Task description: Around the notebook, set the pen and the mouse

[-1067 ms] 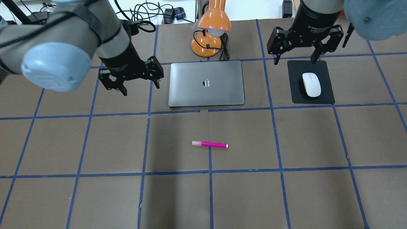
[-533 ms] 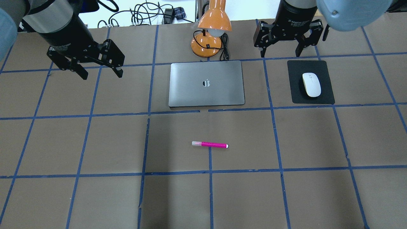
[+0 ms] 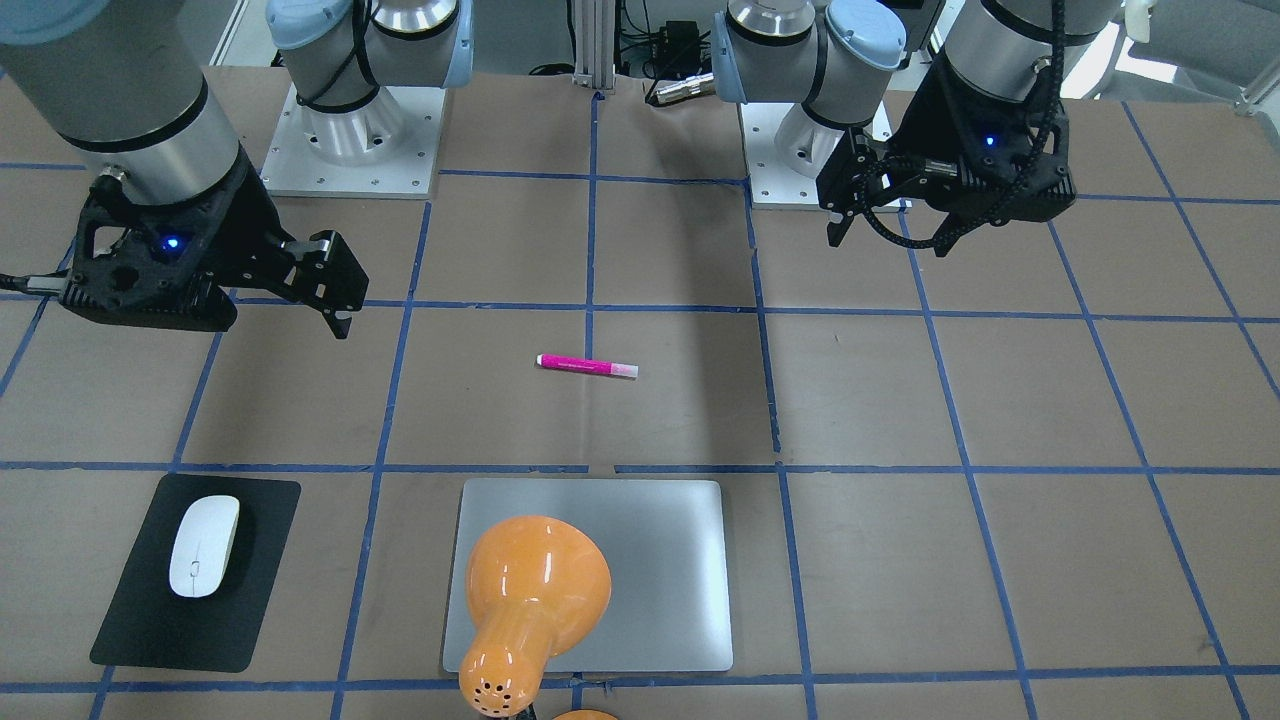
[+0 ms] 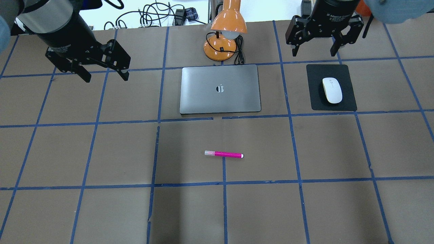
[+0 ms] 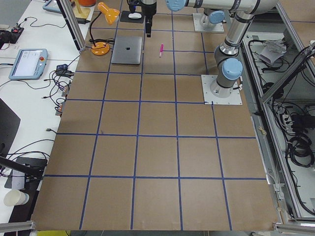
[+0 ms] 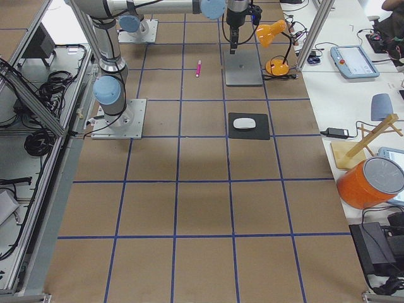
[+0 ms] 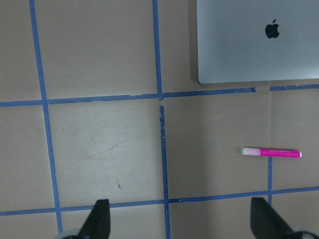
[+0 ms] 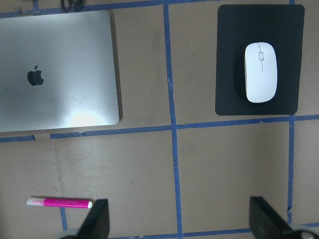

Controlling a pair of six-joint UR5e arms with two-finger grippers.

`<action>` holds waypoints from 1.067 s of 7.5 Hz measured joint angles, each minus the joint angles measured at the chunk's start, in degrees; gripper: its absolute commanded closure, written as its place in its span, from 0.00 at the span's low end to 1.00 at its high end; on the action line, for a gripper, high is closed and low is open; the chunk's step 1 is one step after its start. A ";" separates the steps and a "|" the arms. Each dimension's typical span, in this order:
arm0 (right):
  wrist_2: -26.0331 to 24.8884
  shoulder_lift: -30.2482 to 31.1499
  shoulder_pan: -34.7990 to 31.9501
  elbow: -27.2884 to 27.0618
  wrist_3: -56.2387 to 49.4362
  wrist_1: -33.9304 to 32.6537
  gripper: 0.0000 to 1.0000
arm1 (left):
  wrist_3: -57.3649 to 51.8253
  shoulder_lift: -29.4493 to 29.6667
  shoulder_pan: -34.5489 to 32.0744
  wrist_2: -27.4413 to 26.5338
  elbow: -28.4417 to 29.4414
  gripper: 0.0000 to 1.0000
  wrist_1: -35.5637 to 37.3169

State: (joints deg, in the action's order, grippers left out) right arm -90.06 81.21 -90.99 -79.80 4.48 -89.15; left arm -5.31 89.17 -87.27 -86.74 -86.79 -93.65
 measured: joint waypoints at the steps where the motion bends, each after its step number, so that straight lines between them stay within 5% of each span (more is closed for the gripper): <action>1: 0.07 0.41 -0.48 0.02 0.05 0.32 0.00 | -0.03 -0.01 0.00 -0.01 -0.02 0.00 0.13; 8: -0.18 0.42 -1.25 -0.41 -0.18 0.80 0.00 | -0.05 0.03 0.15 0.03 0.11 0.00 0.45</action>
State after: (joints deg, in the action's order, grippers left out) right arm -90.24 81.64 -92.24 -80.21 4.29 -88.35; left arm -5.36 89.21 -87.12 -86.70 -86.68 -93.20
